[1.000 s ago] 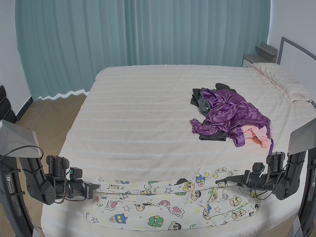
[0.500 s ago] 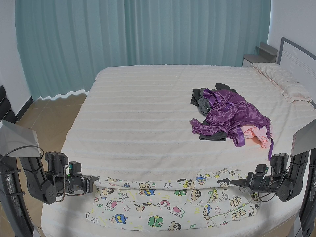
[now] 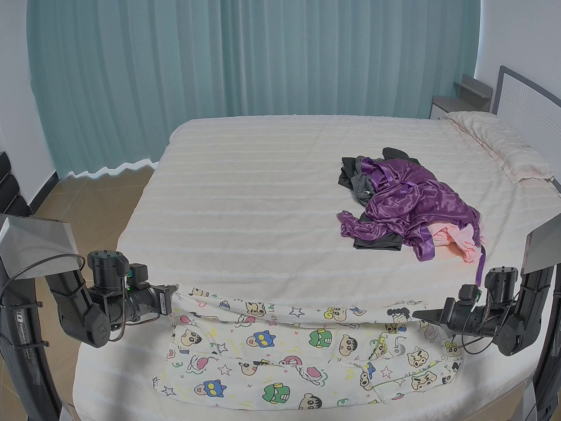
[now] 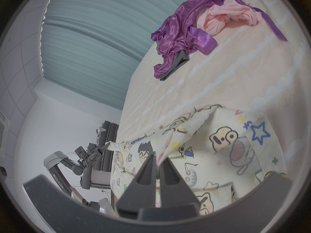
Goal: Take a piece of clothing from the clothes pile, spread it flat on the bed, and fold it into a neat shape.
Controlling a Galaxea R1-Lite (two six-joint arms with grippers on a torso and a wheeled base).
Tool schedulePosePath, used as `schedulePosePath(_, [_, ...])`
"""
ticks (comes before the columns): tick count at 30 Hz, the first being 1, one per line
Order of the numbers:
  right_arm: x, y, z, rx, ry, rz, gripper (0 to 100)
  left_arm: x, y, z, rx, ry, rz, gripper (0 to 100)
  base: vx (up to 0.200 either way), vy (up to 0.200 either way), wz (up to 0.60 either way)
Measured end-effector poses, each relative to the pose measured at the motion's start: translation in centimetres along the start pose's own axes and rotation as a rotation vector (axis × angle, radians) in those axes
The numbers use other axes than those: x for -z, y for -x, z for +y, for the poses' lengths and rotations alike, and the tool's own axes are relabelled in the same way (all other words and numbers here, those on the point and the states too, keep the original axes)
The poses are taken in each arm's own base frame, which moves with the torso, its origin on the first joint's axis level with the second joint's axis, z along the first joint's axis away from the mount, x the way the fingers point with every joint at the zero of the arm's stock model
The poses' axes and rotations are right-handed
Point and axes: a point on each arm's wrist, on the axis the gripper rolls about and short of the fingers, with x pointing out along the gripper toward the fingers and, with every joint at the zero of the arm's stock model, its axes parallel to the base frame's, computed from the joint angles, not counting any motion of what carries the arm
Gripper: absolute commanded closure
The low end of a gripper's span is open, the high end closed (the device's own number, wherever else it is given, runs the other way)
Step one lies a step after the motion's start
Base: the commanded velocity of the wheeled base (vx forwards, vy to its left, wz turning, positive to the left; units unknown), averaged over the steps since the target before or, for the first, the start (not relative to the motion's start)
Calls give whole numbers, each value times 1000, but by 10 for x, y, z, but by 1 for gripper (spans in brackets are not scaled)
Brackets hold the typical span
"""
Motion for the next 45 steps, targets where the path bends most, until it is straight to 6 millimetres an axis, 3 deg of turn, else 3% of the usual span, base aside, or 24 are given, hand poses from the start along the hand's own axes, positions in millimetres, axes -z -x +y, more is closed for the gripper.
schedulePosePath(5, [-5,-2,0,-9,-9,-15,100,-2,-7,-1,6,18,68,100,0,0,0])
schedulePosePath(13, [-11,-5,0,-18,-31,-30,100,-41,-15,-9,30,106,-24,100,0,0,0])
schedulePosePath(19, [-12,-6,-1,-17,-32,-34,100,-48,-14,-12,40,101,-44,100,0,0,0])
schedulePosePath(33, [2,6,-3,18,-7,-6,100,-30,-4,-11,34,72,22,100,0,0,0])
schedulePosePath(45, [29,21,-9,95,80,73,100,11,20,-9,25,-40,148,100,0,0,0])
